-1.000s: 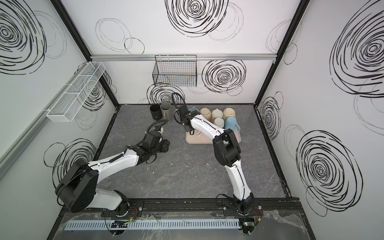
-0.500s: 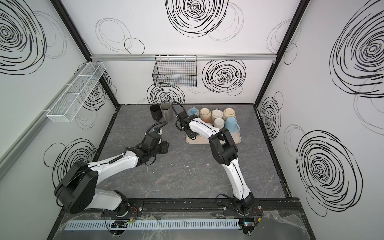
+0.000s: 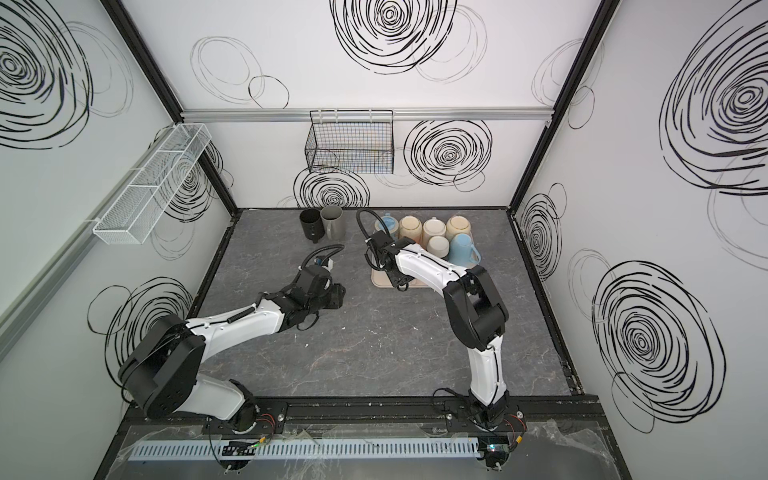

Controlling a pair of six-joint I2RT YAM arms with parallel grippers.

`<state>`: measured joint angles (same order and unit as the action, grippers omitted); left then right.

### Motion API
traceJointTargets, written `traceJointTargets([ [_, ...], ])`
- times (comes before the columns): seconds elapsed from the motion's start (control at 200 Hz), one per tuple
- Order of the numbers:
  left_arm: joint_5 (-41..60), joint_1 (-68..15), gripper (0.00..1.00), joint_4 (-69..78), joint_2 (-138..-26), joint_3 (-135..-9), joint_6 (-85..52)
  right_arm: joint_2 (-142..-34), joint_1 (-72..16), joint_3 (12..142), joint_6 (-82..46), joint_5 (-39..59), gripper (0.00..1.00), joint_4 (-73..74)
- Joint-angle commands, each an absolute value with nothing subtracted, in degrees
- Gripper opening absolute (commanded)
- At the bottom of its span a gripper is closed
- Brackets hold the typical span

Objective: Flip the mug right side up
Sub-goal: 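Grasp the upside-down pink mug with the right gripper and lift it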

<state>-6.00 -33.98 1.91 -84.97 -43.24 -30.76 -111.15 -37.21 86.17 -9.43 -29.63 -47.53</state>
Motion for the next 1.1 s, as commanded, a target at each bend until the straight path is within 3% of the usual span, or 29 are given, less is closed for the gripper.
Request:
traceJointTargets([
  [0.0,-5.6,-35.4,0.51,5.2,-86.7,-45.7,-32.0,-105.9,-34.8,82.5,-12.3,-27.1,0.33,-45.7],
  [0.17,-5.0,-37.2,0.51,5.5,-89.5,-48.3,-32.3,-100.6,-32.1,79.3,-14.3,-21.4,0.34,-42.9],
  [0.265,-4.4,-38.0,0.51,5.9,-90.6,-49.4,-32.6,-100.2,-30.3,79.7,-15.8,-16.4,0.41,-42.0],
  [0.44,-4.0,-38.7,0.51,6.3,-91.8,-50.5,-32.9,-103.5,-29.2,82.1,-17.8,-13.5,0.54,-41.3],
  [0.63,-4.0,-38.8,0.51,6.2,-91.6,-50.2,-33.0,-108.3,-27.9,85.1,-19.3,-13.6,0.57,-41.2],
  [0.78,-4.0,-38.5,0.52,6.2,-91.6,-49.7,-32.9,-110.1,-26.3,85.7,-19.9,-11.7,0.55,-39.6],
  [1.096,-3.3,-38.4,0.52,6.8,-92.3,-49.7,-32.9,-111.9,-26.1,85.2,-18.2,-14.0,0.33,-39.8],
])
